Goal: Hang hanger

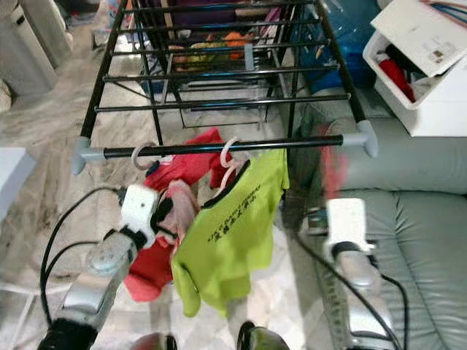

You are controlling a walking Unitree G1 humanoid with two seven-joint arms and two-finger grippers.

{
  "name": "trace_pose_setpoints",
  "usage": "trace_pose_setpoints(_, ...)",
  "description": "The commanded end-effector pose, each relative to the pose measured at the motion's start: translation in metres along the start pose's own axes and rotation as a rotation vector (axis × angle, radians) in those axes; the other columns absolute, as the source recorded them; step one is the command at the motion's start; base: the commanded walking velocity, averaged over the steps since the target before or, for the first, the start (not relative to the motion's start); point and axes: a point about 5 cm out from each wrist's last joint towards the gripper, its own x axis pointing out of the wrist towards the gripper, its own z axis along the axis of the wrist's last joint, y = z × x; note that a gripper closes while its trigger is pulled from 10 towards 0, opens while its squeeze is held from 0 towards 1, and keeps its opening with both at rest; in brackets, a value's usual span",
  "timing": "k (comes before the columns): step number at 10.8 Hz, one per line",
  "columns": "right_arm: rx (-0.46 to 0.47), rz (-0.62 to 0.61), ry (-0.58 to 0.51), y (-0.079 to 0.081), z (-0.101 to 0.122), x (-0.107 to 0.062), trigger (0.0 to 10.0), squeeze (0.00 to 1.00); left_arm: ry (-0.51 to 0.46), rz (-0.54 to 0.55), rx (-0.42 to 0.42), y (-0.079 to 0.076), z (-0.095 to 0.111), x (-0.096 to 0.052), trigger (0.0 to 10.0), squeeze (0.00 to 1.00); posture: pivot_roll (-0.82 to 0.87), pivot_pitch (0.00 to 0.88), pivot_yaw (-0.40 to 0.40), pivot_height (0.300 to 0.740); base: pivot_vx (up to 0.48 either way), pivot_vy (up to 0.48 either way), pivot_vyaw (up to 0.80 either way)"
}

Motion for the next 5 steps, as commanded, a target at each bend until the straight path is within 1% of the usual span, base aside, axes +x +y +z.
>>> trace_pose_setpoints(1, 0.018, -0.034, -0.032, 0.002, 0.002, -0.002, 10.0, 0.0, 0.005, 0.011, 0.016, 0.004, -0.002, -0.002, 10.0, 0.0, -0.07, 0.049, 0.019, 0.74, 0.0, 0.0, 0.0)
trace_pose_setpoints(2, 0.068, -0.078, 0.004, 0.005, -0.006, -0.005, 10.0, 0.0, 0.001, 0.017, 0.009, 0.005, -0.001, -0.002, 10.0, 0.0, -0.07, 0.048, 0.023, 0.74, 0.0, 0.0, 0.0)
trace_pose_setpoints(3, 0.129, -0.103, 0.074, 0.006, -0.019, -0.011, 10.0, 0.0, -0.001, 0.021, 0.002, 0.005, -0.001, -0.003, 10.0, 0.0, -0.07, 0.045, 0.028, 0.74, 0.0, 0.0, 0.0)
trace_pose_setpoints(4, 0.137, -0.124, 0.088, 0.001, -0.024, -0.012, 10.0, 0.0, 0.007, 0.024, 0.002, 0.004, -0.003, -0.003, 10.0, 0.0, -0.07, 0.038, 0.029, 0.74, 0.0, 0.0, 0.0)
trace_pose_setpoints(5, 0.12, -0.12, 0.076, -0.001, -0.023, -0.008, 10.0, 0.0, 0.008, 0.025, -0.001, 0.003, -0.004, -0.003, 10.0, 0.0, -0.07, 0.031, 0.026, 0.74, 0.0, 0.0, 0.0)
